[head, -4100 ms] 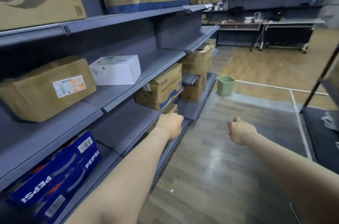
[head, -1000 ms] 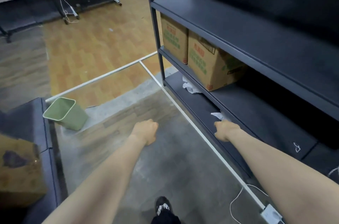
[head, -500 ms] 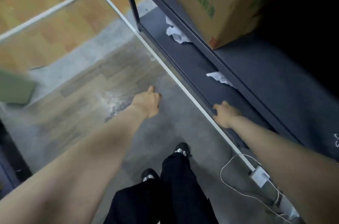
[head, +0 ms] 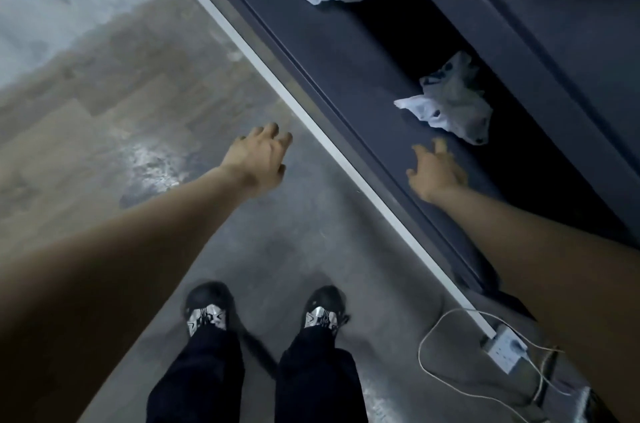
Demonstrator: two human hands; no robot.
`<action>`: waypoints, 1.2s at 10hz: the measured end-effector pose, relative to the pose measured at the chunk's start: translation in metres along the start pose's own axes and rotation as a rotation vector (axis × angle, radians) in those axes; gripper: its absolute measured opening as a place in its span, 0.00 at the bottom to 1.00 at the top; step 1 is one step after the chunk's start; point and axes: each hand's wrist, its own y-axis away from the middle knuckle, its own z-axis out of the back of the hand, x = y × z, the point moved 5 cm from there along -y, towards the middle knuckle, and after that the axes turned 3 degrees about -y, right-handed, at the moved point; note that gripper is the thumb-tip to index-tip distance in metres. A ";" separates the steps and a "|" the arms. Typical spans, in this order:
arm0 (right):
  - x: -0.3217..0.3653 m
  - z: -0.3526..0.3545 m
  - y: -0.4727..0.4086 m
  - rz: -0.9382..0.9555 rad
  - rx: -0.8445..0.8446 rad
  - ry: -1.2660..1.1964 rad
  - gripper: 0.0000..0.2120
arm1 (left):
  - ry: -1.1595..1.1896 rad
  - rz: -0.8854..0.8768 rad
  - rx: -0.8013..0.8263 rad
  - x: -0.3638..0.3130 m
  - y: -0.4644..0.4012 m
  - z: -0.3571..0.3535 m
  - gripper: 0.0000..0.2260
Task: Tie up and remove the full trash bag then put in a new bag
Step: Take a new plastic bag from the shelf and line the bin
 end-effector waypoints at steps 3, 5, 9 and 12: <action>-0.039 -0.034 -0.099 -0.152 -0.272 0.003 0.47 | -0.090 -0.155 0.010 -0.011 -0.082 -0.087 0.26; -0.064 -0.036 -0.141 -0.184 -0.555 -0.100 0.48 | -0.085 -0.134 -0.023 0.024 -0.115 -0.122 0.31; -0.081 -0.064 -0.201 -0.137 -0.365 -0.007 0.26 | -0.023 -0.161 -0.071 0.025 -0.116 -0.172 0.38; -0.042 -0.087 -0.156 -0.092 -0.154 -0.191 0.18 | -0.017 -0.126 -0.039 0.017 -0.090 -0.137 0.38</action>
